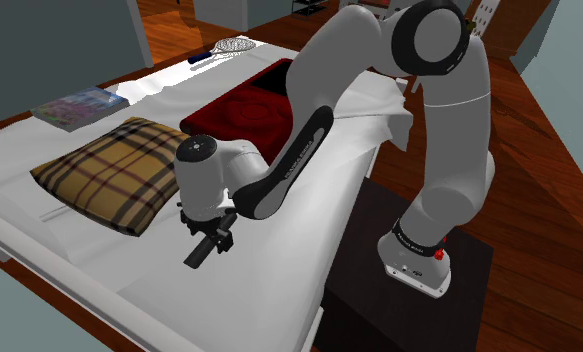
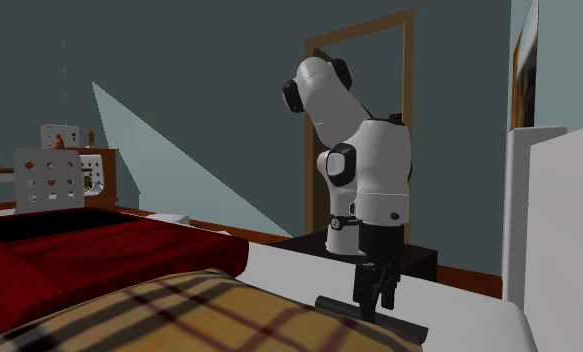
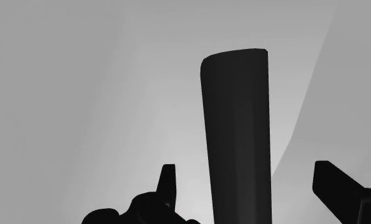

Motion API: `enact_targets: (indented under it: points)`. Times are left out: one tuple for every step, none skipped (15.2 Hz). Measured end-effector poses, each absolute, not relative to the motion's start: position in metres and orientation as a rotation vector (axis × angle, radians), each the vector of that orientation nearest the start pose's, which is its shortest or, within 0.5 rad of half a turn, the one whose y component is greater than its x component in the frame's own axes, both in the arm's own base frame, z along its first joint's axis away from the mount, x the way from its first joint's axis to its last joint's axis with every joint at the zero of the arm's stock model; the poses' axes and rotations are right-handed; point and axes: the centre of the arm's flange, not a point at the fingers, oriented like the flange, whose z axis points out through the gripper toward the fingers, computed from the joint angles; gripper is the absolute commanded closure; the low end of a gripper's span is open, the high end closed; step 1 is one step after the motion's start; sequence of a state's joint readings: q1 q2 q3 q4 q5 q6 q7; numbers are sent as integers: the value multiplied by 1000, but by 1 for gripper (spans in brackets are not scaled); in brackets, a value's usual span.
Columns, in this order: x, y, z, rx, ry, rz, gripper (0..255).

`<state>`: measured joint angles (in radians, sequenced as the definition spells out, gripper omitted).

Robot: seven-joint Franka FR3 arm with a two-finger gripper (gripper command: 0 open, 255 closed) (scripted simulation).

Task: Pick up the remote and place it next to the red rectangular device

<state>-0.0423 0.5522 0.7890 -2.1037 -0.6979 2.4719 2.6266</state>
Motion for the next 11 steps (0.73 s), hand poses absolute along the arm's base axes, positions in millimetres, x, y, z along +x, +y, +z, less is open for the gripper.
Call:
enact_targets:
  points:
    - [426, 392, 226, -2339, 1991, -68, 0]
    - [426, 392, 226, -2339, 1991, -68, 255]
    - [426, 392, 226, -2339, 1991, -68, 255]
    - [424, 393, 227, -2343, 1989, -70, 255]
    - [424, 393, 227, -2344, 1989, -71, 255]
    - [424, 394, 227, -2345, 1988, -71, 255]
    - [424, 394, 227, -2344, 1988, -71, 255]
    - [424, 394, 227, -2344, 1987, -71, 255]
    - [424, 394, 227, -2344, 1987, -71, 255]
    - [424, 394, 227, -2344, 1987, -71, 255]
    - [424, 394, 227, -2343, 1987, -70, 255]
